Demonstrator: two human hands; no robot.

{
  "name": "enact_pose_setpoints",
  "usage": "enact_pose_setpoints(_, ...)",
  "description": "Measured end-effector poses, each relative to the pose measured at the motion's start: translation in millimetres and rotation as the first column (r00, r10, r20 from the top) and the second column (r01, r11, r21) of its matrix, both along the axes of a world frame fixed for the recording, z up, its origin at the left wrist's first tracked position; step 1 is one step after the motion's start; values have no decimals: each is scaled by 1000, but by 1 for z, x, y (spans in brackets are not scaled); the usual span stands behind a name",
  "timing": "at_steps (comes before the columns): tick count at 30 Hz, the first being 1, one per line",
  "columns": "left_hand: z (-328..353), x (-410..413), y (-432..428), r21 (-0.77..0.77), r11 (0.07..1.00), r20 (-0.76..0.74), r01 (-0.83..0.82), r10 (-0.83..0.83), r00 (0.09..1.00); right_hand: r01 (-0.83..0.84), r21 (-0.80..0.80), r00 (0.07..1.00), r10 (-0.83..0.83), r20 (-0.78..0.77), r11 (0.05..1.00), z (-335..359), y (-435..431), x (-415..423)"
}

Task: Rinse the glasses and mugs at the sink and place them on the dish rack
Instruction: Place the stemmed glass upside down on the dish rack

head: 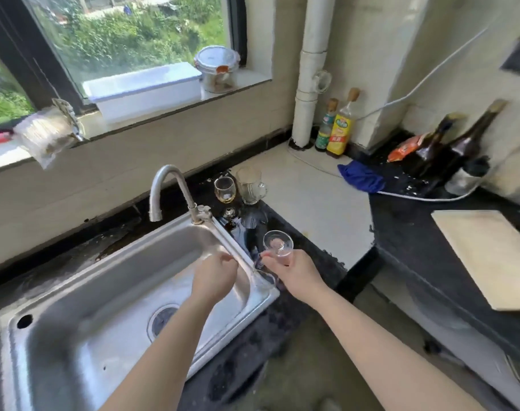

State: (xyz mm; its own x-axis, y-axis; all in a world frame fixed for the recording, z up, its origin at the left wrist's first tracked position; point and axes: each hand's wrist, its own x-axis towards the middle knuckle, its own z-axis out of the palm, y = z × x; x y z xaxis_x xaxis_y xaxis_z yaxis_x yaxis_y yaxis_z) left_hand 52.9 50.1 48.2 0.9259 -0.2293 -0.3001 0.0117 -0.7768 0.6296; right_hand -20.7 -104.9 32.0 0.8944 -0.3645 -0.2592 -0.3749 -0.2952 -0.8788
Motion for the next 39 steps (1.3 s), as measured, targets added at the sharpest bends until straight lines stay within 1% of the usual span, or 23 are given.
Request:
enact_pose_setpoints(4, 4, -34, -84, -14, 972, 29, 236, -235, 971, 163, -61, 986, -161, 38, 985, 20, -66, -63)
enact_pose_setpoints(9, 9, -107, -199, -38, 880, 96, 474, -469, 878, 390, -148, 921, -388, 40, 909, 28, -152, -172)
enact_pose_setpoints(12, 5, -170, -266, -42, 785, 148, 619, -608, 780, 488, -166, 870, -492, 19, 857, 26, -198, -252)
enact_pose_setpoints(16, -3, -270, -346, -59, 657, 115, 751, -743, 659, 601, -187, 791, -612, -2, 777, 25, -254, -363)
enact_pose_setpoints(19, -7, -346, -397, -67, 535, 113, 842, -834, 540, 680, -231, 715, -699, -2, 696, 25, -284, -441)
enact_pose_setpoints(23, -8, -430, -454, -55, 409, 82, 911, -907, 413, 776, -245, 602, -798, 10, 582, 25, -312, -527)
enact_pose_setpoints(27, -8, -490, -504, -39, 270, 61, 962, -960, 272, 852, -225, 487, -874, 8, 473, 25, -345, -590)
enact_pose_setpoints(30, -9, -522, -545, -4, 179, 50, 984, -983, 179, 883, -242, 416, -909, 9, 402, 18, -377, -625)
enact_pose_setpoints(35, -18, -557, -627, 15, 74, 42, 997, -996, 73, 899, -280, 351, -936, 3, 336, 4, -440, -669)
enact_pose_setpoints(39, -24, -584, -685, 70, -21, 17, 997, -1000, -22, 915, -321, 261, -965, 2, 246, 2, -484, -699)
